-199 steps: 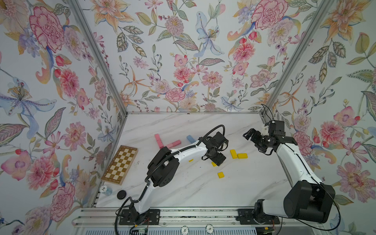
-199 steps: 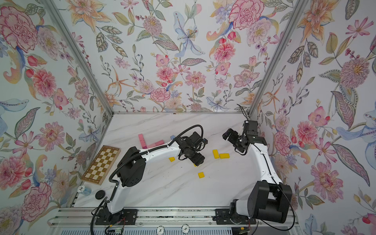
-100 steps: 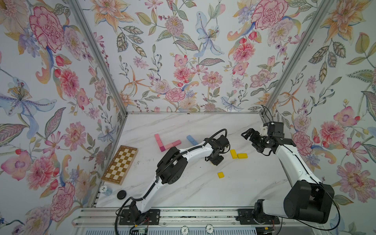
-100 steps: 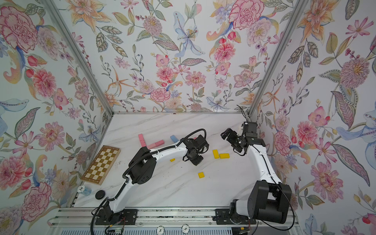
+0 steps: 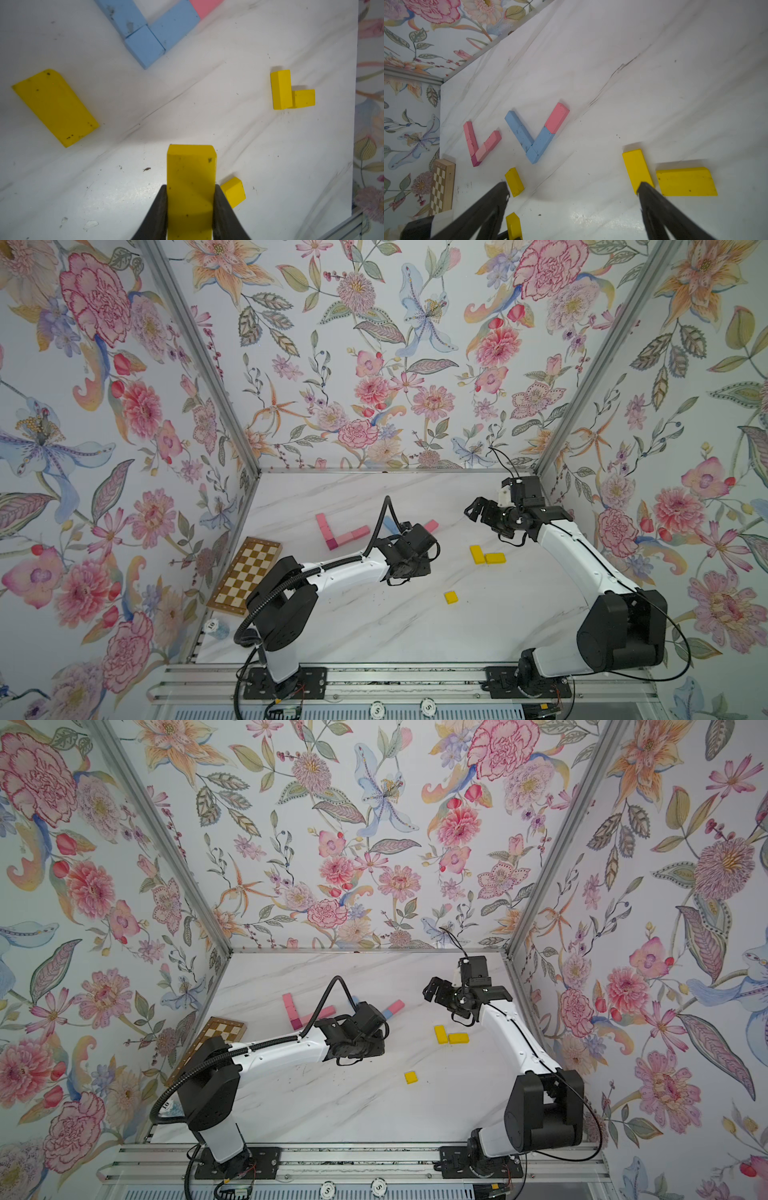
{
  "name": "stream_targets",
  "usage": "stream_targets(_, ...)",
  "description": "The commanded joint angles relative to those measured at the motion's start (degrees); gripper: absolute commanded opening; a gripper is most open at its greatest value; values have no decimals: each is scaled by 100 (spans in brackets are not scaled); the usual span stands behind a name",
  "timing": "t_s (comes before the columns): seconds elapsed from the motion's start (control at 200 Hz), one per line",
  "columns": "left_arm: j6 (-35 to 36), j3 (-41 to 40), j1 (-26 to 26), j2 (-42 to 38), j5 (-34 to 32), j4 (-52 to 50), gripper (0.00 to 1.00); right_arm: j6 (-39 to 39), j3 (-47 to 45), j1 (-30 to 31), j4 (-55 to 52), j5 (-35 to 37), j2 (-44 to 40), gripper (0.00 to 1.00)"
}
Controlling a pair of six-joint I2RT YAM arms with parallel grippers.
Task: Assemble the letter v with building blocks
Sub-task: Place the building block at the center of the board, then assemble the building block at the center of the board.
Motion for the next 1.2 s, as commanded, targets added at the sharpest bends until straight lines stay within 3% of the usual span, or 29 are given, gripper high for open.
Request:
stream_targets(0.0,-1717,-222,49,89,-507,-279,6,-190,232,222,-148,342,184,99)
stream_targets(0.23,-2510,-192,-17,444,-489,-791,10,-220,152,547,-114,433,106,99)
stream_targets(0.5,-2567,-385,53,735,-135,-753,15,-293,-456,854,-73,659,-276,99)
stream_targets(0.641,-2201,-205,55,457,-280,-839,37,-312,-728,1016,-102,707,-603,99)
stream_targets(0.676,-2035,-92,77,292,-356,-963,53,-287,-782,1066,-123,693,-691,99)
stream_targets(0.711,-1902,37,76,114,-571,-1196,82,-254,-850,1128,-121,698,-791,99)
stream_targets(0.736,-1796,112,78,-45,-719,-1346,97,-236,-896,1192,-118,716,-851,99)
stream_targets(0.851,-1304,32,204,-1011,-1423,-1627,99,-246,-1080,1585,-139,921,-952,99)
stream_targets(0.916,-1029,-286,553,-1729,-1427,-1542,99,-207,-1177,1877,-95,1029,-897,99)
stream_targets(1.041,-264,-1301,1780,-2910,-928,-865,99,-8,-1359,2776,240,1338,-597,96)
stream_targets(1.196,276,-2940,3198,-4026,816,1275,99,-96,-1188,3972,621,1798,378,84)
